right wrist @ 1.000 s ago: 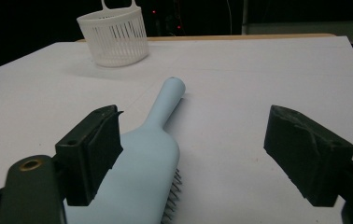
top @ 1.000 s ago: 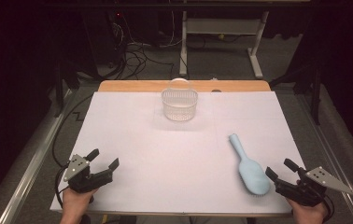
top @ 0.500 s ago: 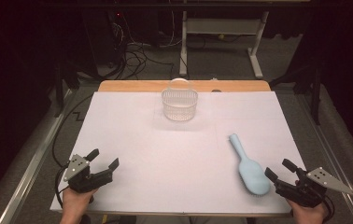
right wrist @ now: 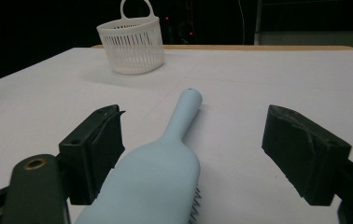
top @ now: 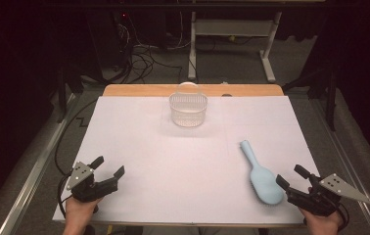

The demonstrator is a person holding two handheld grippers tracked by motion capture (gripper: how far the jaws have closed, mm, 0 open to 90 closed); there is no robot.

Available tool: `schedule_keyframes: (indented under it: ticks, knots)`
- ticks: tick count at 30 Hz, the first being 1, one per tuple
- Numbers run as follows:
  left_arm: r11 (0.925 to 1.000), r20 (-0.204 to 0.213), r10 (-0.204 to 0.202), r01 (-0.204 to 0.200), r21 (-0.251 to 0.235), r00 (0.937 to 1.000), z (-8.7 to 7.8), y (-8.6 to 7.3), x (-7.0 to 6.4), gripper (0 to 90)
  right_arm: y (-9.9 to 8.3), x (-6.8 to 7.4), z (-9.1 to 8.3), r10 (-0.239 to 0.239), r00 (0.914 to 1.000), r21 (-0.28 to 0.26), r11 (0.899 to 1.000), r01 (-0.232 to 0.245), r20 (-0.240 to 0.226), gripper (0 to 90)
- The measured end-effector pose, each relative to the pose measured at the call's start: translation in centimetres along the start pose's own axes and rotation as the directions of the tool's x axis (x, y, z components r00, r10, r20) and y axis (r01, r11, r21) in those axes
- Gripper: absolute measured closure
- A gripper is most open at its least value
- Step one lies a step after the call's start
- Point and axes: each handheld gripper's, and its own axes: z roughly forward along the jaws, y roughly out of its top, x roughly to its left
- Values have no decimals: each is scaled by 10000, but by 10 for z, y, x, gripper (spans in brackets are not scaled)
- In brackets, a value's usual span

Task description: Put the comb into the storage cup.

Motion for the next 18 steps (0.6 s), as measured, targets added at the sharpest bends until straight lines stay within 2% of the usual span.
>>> schedule_keyframes:
  ticks: [6, 18]
  knots:
    - [10000, -30, -18, 18, 0, 10000, 0, 0, 0, 144, 5, 3, 0, -91, 9999, -137, 9999, 90, -122, 208]
    - [10000, -28, -4, 4, 10, 10000, -1, 0, 0, 144, 12, 7, 6, -292, 9990, -51, 9996, 291, -342, 211]
